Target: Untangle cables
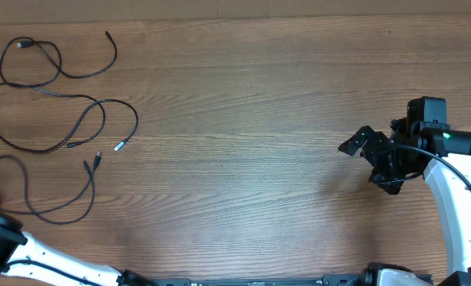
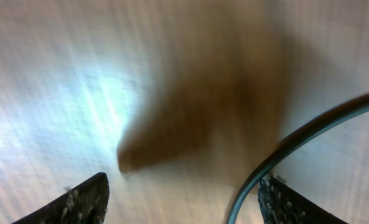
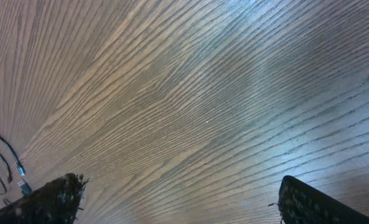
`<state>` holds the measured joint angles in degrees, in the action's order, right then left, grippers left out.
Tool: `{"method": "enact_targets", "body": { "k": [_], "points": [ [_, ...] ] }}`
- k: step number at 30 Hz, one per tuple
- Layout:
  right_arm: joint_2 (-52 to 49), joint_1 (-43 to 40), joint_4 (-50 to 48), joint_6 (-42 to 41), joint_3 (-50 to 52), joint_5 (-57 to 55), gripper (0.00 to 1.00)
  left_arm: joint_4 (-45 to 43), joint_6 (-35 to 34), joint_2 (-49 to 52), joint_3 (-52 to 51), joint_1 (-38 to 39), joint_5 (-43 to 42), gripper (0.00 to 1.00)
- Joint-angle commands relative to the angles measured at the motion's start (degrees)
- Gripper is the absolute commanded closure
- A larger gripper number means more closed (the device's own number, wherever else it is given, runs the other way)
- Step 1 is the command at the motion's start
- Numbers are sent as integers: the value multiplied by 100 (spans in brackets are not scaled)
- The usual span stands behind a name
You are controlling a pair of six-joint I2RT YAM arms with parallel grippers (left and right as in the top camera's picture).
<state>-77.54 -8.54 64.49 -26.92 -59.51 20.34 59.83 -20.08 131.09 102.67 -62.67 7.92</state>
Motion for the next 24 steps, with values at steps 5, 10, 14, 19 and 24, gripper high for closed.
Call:
{"method": "enact_targets", "body": {
  "k": [5, 10, 14, 19, 24],
  "points": [
    [4, -17, -15, 37, 31, -15, 0, 13, -142, 72, -33, -446, -7, 21],
    [4, -17, -15, 39, 31, -15, 0, -15, -208, 50, -28, -407, -46, 20],
    [4, -17, -15, 39, 31, -15, 0, 37, -581, -140, -9, -372, 11, 18],
    [4, -17, -15, 37, 31, -15, 0, -120, -697, -761, 2, -321, -81, 18],
    [4, -17, -15, 39, 31, -15, 0, -114, -695, -1300, 2, -236, -1154, 17]
  ]
}}
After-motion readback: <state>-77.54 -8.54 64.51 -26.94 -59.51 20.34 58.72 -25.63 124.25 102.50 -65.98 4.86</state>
